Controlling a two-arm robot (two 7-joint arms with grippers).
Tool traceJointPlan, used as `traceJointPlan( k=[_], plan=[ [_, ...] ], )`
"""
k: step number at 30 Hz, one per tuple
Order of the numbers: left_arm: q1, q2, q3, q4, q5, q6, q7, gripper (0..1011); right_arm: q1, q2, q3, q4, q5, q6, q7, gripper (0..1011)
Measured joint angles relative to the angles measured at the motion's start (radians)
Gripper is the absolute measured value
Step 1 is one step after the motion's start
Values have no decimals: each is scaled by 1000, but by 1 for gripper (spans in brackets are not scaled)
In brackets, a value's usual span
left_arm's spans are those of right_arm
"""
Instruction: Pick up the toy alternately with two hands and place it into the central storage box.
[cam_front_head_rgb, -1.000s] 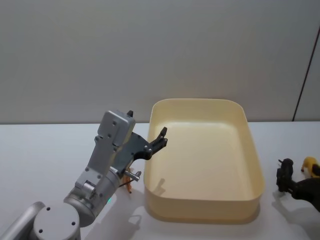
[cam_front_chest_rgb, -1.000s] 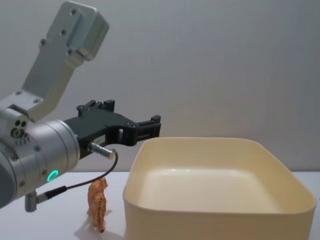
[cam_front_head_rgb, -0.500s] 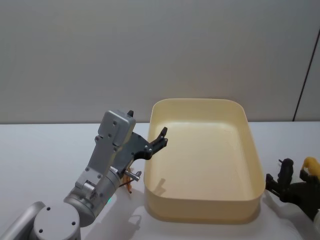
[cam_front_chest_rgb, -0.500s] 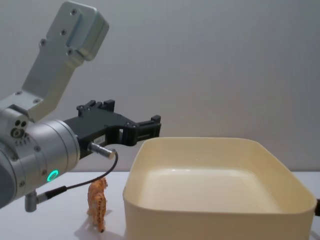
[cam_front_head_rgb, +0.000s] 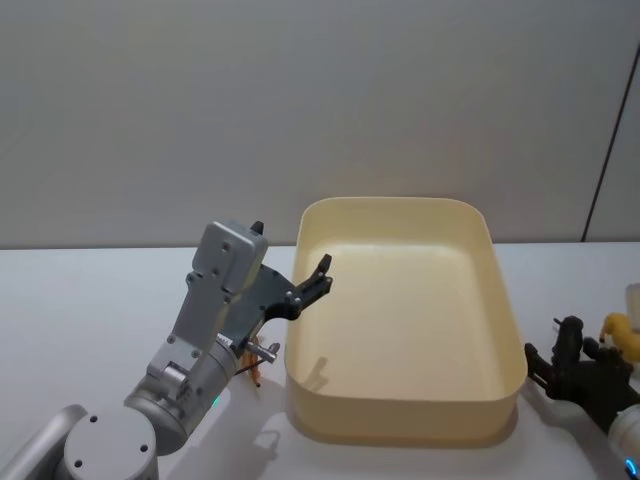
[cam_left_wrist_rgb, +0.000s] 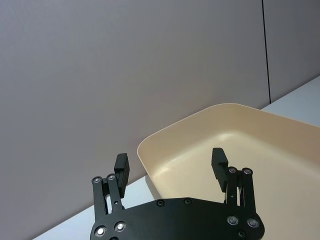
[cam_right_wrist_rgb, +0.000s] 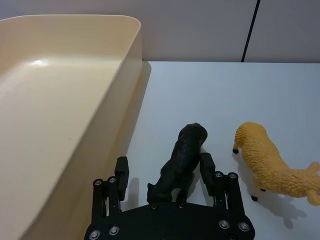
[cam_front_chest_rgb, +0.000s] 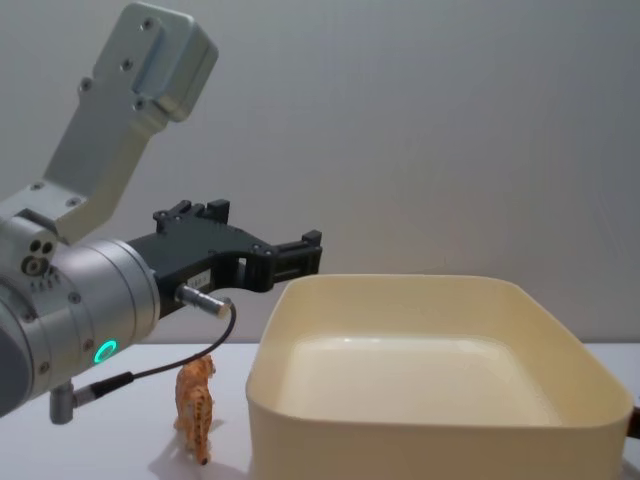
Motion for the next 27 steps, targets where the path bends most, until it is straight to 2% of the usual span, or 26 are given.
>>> traceJointPlan(
  k=[5, 6, 8, 17, 20, 27],
  plan=[
    [0, 0, 0, 0, 0, 0, 0, 1001, 6, -5, -2, 9, -6, -2, -2, 762],
    [0, 0, 0, 0, 0, 0, 0, 1001, 8, -7, -3, 11, -8, -3, -3, 706],
    [0, 0, 0, 0, 0, 0, 0, 1001, 9, -8, -3, 13, -9, -3, -4, 676],
    [0, 0, 0, 0, 0, 0, 0, 1001, 14, -13, -6, 22, -14, -5, -5, 364],
    [0, 0, 0, 0, 0, 0, 0, 1001, 16, -14, -6, 23, -16, -5, -6, 310],
    [0, 0, 0, 0, 0, 0, 0, 1001, 15, -15, -6, 24, -20, -11, -9, 307]
  ],
)
